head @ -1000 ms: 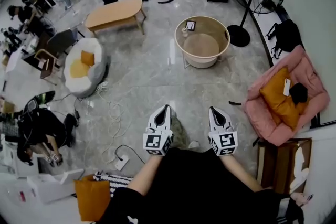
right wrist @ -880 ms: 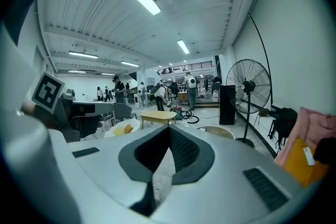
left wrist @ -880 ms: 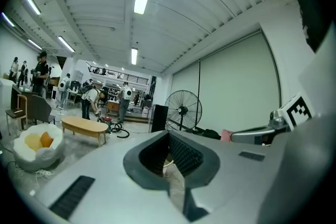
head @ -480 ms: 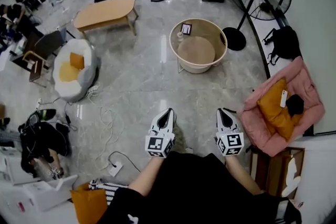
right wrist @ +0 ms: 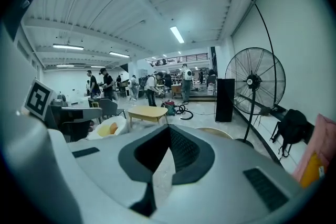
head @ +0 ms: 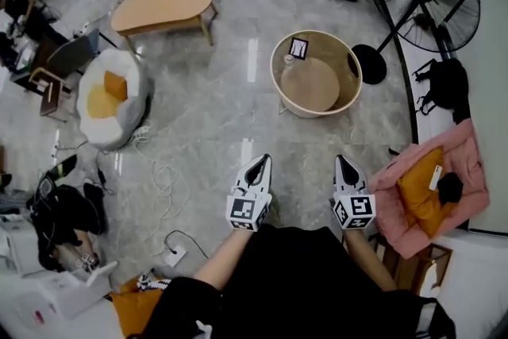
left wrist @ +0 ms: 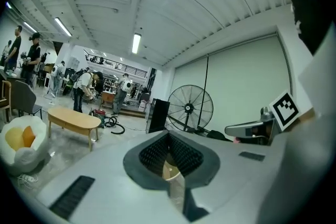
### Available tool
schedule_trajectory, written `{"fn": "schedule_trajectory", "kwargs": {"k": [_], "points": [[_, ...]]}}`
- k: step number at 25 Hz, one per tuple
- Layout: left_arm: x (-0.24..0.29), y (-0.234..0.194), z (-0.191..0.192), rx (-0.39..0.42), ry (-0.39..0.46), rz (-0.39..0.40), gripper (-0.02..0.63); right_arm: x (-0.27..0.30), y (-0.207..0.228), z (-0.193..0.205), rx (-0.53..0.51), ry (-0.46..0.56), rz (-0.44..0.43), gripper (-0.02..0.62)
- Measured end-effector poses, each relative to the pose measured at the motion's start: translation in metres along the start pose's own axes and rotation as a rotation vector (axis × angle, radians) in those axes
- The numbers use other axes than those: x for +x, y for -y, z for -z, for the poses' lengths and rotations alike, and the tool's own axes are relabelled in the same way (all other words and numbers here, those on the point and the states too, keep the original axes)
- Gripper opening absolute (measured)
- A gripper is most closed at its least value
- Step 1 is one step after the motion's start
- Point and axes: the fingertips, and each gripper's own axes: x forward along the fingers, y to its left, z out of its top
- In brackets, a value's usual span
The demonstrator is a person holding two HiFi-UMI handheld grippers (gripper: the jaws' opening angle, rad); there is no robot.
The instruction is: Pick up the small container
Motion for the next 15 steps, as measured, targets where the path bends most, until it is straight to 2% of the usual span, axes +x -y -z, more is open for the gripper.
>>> {"fn": "schedule_trajectory", "kwargs": {"k": [4,10,15], "points": [[0.043,-0.03,-0.021,0.027,0.009,0.015,0.018,0.046,-0.003,-0.019,-0.014,-0.016,-0.023,0.021],[0.087,-0.074,-0.047,0.04,0.002,0.026,0.018,0.098,0.003,-0.055,-0.064,-0.016,0.012,0.021],[0.117,-0.096,-0.06,0.042,0.0,0.045,0.018,0.128,0.012,-0.068,-0.08,-0.019,0.023,0.021]]}}
